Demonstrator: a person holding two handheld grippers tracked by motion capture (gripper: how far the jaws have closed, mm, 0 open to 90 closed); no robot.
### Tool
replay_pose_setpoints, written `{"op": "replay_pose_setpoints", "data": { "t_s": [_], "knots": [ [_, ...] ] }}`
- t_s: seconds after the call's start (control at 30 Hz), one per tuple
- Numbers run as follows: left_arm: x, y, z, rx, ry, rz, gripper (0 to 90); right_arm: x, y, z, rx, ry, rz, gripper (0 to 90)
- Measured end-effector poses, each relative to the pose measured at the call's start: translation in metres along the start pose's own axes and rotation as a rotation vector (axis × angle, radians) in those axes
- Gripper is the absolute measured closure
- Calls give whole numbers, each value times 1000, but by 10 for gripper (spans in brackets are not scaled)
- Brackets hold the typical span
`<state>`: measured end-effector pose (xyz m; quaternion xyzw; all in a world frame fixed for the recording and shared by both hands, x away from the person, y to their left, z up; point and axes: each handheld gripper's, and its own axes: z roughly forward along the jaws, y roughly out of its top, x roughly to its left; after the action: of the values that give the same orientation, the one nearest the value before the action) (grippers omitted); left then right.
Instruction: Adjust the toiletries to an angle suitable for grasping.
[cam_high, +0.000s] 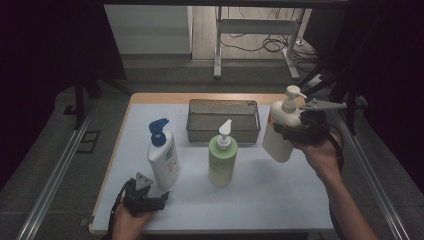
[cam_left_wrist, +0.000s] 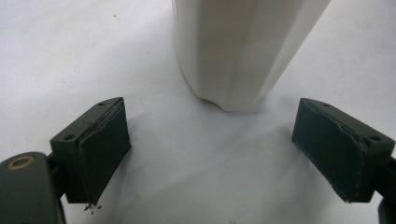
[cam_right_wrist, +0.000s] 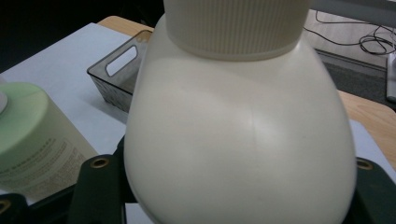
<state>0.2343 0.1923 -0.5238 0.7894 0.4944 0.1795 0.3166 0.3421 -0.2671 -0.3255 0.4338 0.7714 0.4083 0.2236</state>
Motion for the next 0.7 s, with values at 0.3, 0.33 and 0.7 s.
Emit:
{"op": "replay_pose_setpoints", "data": {
  "t_s": [0.3,0.33,0.7],
  "knots": [
    [0,0,0,1,1,2,108,6,16,13,-11,5,-12,368],
    [0,0,0,0,0,0,108,7,18,14,-12,8,-8,368],
    [0,0,0,0,0,0,108,17,36,32,-23,18,-22,368]
  ]
}}
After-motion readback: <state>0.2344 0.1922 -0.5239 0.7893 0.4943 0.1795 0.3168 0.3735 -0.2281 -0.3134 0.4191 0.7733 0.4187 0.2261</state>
